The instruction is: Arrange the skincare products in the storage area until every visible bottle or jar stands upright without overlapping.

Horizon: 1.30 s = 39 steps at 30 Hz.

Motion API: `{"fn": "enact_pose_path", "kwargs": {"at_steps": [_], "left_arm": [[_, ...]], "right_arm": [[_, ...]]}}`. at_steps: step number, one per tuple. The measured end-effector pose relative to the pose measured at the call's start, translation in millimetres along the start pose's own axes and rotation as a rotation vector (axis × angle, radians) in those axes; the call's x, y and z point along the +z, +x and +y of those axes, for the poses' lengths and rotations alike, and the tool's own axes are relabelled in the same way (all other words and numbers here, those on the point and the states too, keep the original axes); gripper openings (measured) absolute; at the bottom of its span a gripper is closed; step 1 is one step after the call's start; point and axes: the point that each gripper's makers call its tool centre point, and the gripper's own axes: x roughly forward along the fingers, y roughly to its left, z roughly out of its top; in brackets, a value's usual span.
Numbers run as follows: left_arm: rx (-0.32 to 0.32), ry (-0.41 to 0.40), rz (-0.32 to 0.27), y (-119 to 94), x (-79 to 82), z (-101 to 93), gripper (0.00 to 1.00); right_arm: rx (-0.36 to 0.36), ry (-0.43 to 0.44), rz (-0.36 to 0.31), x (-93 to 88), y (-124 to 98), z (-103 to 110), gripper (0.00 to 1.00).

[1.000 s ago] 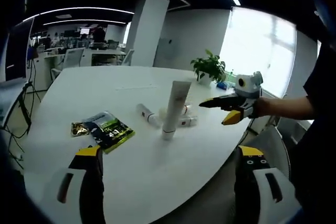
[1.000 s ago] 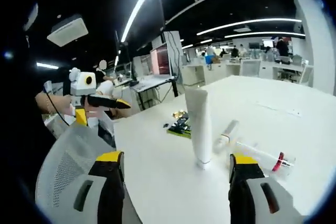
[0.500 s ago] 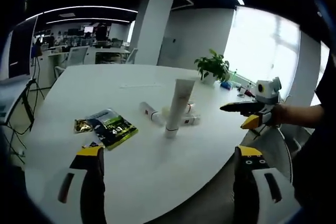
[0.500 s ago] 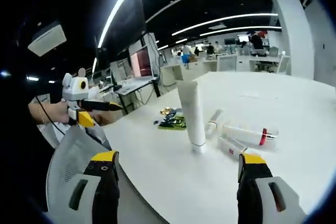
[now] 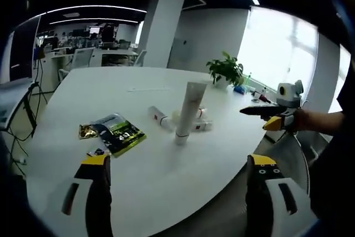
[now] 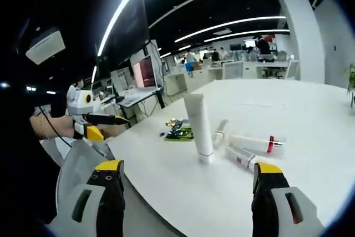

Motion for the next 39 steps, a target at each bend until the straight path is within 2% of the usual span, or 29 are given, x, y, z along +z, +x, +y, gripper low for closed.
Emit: {"fn": "enact_pose_path", "kwargs": {"at_steps": [4,7,11,12,17,19,23,32,39], "left_arm": [[-0.008,0.012,0.018,1,-2.8,-3.7,0.95],[-0.007,0.007,0.025,2,-3.7,-2.6,0.95],[-0.004,-0.009,0.029,3,-4.3,-1.8,0.94],[-0.004,-0.012,0.031,3,-4.8,-0.8,0.94],[-0.013,-0.029,0.057,6,-8.8,0.0,0.94],[-0.018,-0.032,0.072,8,-11.1,0.0,0.93],[-0.025,-0.033,0.092,13,-14.7,-2.3,0.92],[-0.015,-0.079,0.106,17,-17.6,2.3,0.92],[-0.004,-0.093,0.122,18,-20.5,4.7,0.92]], "right_arm": [[-0.026,-0.052,0.054,-2.2,1,-18,0.99],[-0.037,-0.079,0.07,0.0,0,-29,0.95],[-0.076,-0.136,0.102,0.8,-7,-55,0.93],[-0.088,-0.153,0.128,0.0,-9,-64,0.92],[-0.122,-0.249,0.187,7.5,-6,-94,0.88],[-0.116,-0.266,0.199,11.4,0,-101,0.86],[-0.104,-0.294,0.215,18.8,11,-114,0.75],[-0.04,-0.468,0.388,5.4,41,-153,0.66],[-0.037,-0.473,0.42,0.1,69,-183,0.57]]}}
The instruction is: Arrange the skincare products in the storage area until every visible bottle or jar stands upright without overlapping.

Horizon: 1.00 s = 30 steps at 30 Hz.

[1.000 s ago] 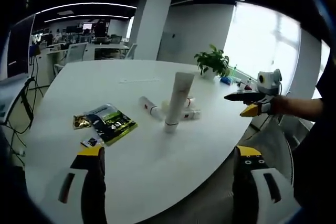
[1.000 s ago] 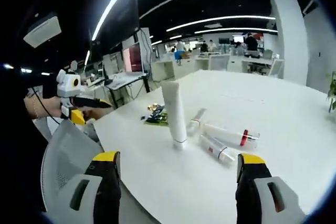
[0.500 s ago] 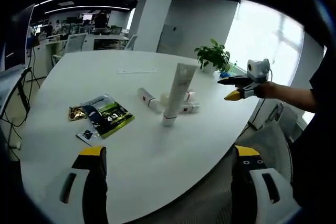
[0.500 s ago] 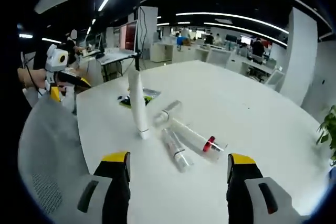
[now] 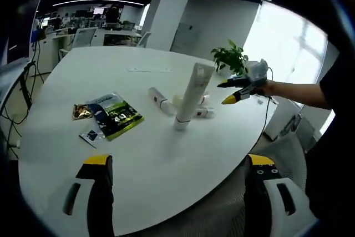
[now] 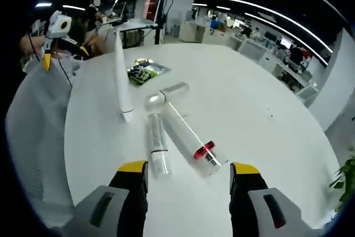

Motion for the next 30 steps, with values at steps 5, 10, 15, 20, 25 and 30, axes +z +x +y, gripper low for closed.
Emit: {"fn": "enact_pose_path", "kwargs": {"at_steps": [5,10,15,20,25,30], "left_arm": [[0.009,-0.013,0.007,0,-1.7,3.4,0.92],[0.012,-0.018,0.022,1,-4.4,4.4,0.91],[0.013,-0.018,0.033,2,-6.2,4.0,0.91],[0.026,-0.029,0.04,3,-7.3,7.2,0.91],[0.032,-0.054,0.032,4,-5.9,9.6,0.91],[0.042,-0.064,0.038,6,-7.8,12.1,0.91]], "right_arm": [[0.037,-0.051,0.047,-3.4,19,-5,0.52],[0.069,-0.083,0.076,-6.2,37,-11,0.48],[0.104,-0.15,0.096,-2.1,51,-12,0.43],[0.138,-0.188,0.112,-3.1,66,-15,0.4],[0.174,-0.244,0.152,-8.5,73,-11,0.38],[0.195,-0.286,0.159,-11.9,82,-18,0.36]]}}
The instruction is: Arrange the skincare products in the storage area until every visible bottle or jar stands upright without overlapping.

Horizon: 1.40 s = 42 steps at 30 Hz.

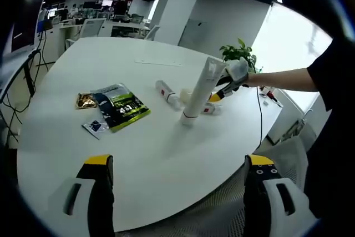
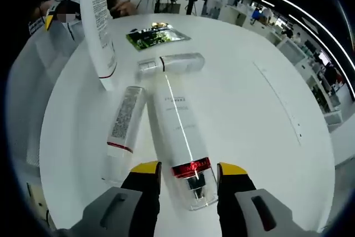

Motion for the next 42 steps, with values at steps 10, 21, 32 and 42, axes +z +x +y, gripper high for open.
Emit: {"fn": "enact_pose_path", "kwargs": {"at_steps": [10,21,32,42], "left_arm": [[0.007,-0.008,0.008,4,-1.3,-1.2,0.9],[-0.015,-0.008,0.007,8,-2.7,-11.8,0.89],[-0.063,0.009,-0.012,10,7.3,-23.8,0.87],[-0.132,0.061,-0.04,11,20.9,-44.9,0.87]], "right_arm": [[0.064,-0.136,-0.005,-7.8,5,4,0.26],[-0.008,-0.232,0.068,-3.8,-13,11,0.18],[-0.139,-0.566,0.183,20.6,-74,21,0.17],[-0.17,-0.69,0.219,37.3,-110,39,0.17]]}}
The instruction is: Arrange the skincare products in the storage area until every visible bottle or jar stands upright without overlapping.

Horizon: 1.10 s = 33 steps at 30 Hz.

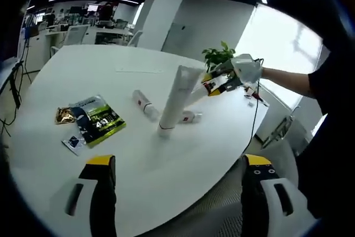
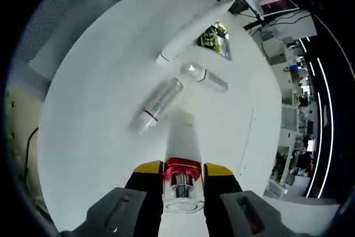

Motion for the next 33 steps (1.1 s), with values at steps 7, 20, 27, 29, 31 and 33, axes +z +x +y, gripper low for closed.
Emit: {"fn": "enact_pose_path", "kwargs": {"at_steps": [7,20,27,29,31,33], "left_arm": [[-0.03,0.017,-0.02,-1,4.1,-9.5,0.87],[-0.036,0.014,0.009,1,-4.8,-15.5,0.86],[-0.028,0.018,0.037,6,-6.7,-15.1,0.86],[-0.028,0.027,0.047,8,-7.6,-17.4,0.87],[-0.032,0.036,0.059,9,-9.0,-16.6,0.87],[-0.035,0.035,0.065,13,-10.3,-18.7,0.87]], "right_arm": [[0.023,0.011,-0.002,-0.6,-3,5,0.16],[-0.003,0.281,-0.037,-26.7,33,37,0.17],[0.068,0.343,-0.025,-32.4,57,79,0.15],[0.049,0.375,-0.058,-28.3,52,72,0.15],[0.059,0.367,-0.063,-29.1,51,71,0.15],[0.086,0.374,-0.076,-28.6,50,71,0.15]]}}
